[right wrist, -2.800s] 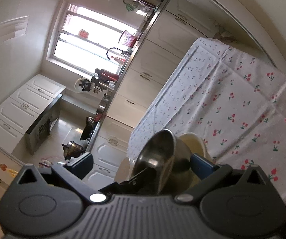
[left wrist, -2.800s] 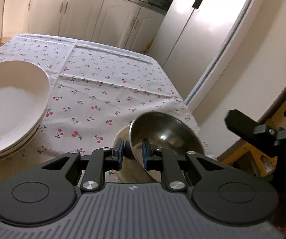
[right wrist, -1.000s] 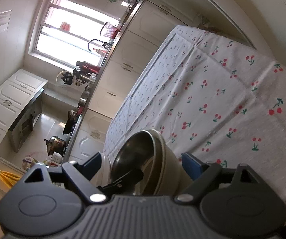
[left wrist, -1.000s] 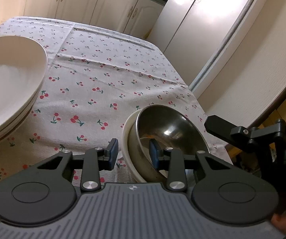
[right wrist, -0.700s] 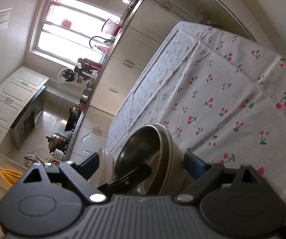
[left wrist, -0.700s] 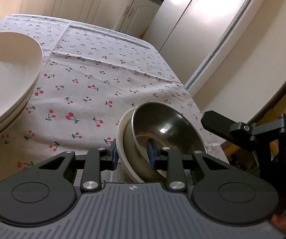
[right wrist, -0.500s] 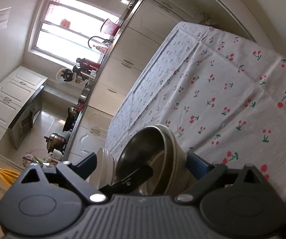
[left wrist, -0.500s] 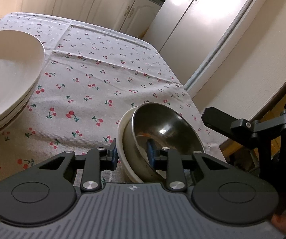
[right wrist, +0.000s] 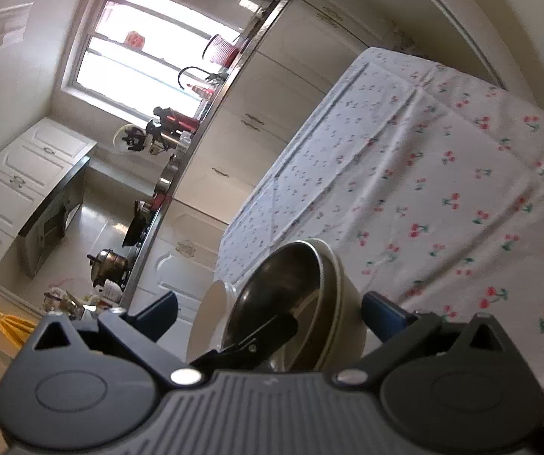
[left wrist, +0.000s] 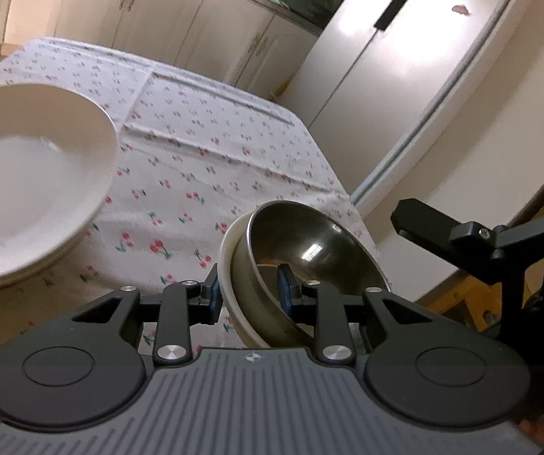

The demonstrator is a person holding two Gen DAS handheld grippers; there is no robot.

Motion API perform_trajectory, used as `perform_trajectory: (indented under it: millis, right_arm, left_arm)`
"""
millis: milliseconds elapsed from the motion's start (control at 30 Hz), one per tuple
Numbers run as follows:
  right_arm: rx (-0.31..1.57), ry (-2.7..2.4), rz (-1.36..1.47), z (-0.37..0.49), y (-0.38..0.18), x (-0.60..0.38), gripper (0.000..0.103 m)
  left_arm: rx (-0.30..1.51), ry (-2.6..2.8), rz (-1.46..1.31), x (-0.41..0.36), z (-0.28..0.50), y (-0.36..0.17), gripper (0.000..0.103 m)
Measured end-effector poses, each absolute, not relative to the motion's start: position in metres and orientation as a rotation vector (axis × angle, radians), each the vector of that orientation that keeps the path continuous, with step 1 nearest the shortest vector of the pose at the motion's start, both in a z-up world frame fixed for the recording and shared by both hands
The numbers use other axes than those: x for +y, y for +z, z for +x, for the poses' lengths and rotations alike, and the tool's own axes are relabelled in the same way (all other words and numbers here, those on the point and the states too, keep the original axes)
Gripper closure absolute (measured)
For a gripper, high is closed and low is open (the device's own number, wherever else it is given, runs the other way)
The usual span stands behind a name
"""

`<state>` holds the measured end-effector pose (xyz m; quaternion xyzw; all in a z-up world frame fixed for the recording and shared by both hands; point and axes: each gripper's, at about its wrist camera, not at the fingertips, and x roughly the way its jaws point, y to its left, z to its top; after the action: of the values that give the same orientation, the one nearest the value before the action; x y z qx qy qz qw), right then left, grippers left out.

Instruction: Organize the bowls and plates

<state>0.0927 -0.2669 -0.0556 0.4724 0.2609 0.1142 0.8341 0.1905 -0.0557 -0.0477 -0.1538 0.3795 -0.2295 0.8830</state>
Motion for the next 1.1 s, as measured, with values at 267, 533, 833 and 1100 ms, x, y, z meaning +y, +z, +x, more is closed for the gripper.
perform_trajectory:
  millis: [267, 533, 833, 1100]
  right_arm:
    - [0.555, 0.300, 1.007, 0.109, -0.042, -0.251, 0.000]
    - [0.555, 0.379, 0.972, 0.134, -0.022, -0.224, 0.000]
    - [0.590, 0.477, 0.933, 0.171, -0.012, -0.182, 0.000]
    - [0.639, 0.545, 0.875, 0.203, -0.016, -0.144, 0.000]
  left_arm:
    - [0.747, -0.435, -0.342, -0.034, 0.189, -0.027, 0.074]
    - [0.685, -0.369, -0.358, -0.015, 0.192, -0.009, 0.074]
    - [0.647, -0.262, -0.395, 0.021, 0.202, -0.003, 0.073]
    - [0.647, -0.170, -0.434, 0.039, 0.220, -0.011, 0.072]
